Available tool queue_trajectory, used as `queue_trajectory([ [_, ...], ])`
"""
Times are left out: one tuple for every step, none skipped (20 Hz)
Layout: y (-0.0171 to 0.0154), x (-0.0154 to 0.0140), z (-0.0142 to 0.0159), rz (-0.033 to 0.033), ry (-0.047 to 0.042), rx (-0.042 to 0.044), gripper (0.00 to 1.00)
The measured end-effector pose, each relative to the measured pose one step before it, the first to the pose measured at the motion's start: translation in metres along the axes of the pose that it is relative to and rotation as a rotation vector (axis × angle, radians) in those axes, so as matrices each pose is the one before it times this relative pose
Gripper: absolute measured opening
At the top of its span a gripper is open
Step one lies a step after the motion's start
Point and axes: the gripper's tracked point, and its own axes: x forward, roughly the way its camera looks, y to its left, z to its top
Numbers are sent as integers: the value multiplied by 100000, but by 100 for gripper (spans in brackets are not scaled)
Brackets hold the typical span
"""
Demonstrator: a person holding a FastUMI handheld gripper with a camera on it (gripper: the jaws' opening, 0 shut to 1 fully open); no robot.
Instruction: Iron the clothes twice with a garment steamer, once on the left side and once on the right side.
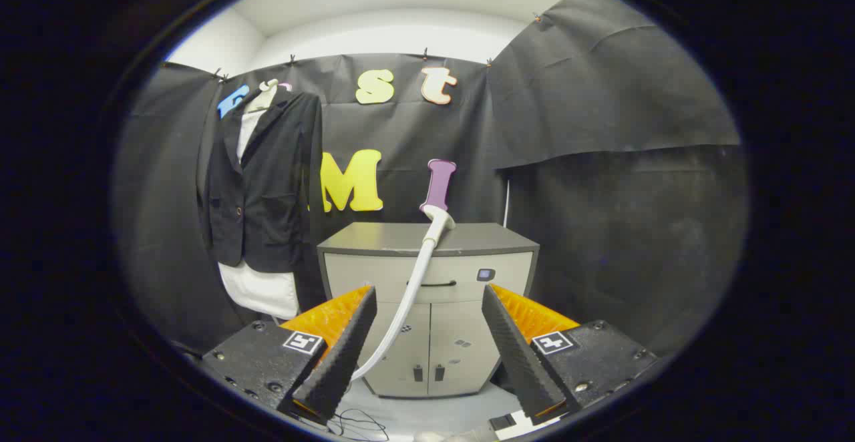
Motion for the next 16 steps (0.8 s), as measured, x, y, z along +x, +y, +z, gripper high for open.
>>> queue_trajectory([
  [231,-108,21,250,158,307,99],
  [136,-25,90,-212,223,217,99],
  [5,30,25,-207,68,192,99],
  [84,-19,199,-294,-323,256,99],
  [113,129,111,-293,-203,348,99],
  [195,106,109,-104,-28,460,99],
  [186,-13,-55,-335,31,509,99],
  [175,133,139,-137,-131,293,99],
  [104,188,72,-191,-53,-43,99],
  [62,23,99,-194,-87,-375,99],
  [78,4,18,-142,-119,-267,99],
  [49,149,208,-6,-58,60,99],
  [-15,303,108,-74,287,289,99],
  [-157,403,223,52,383,299,99],
  [-130,469,275,-27,395,104,99],
  [-306,718,343,-275,757,-23,99],
])
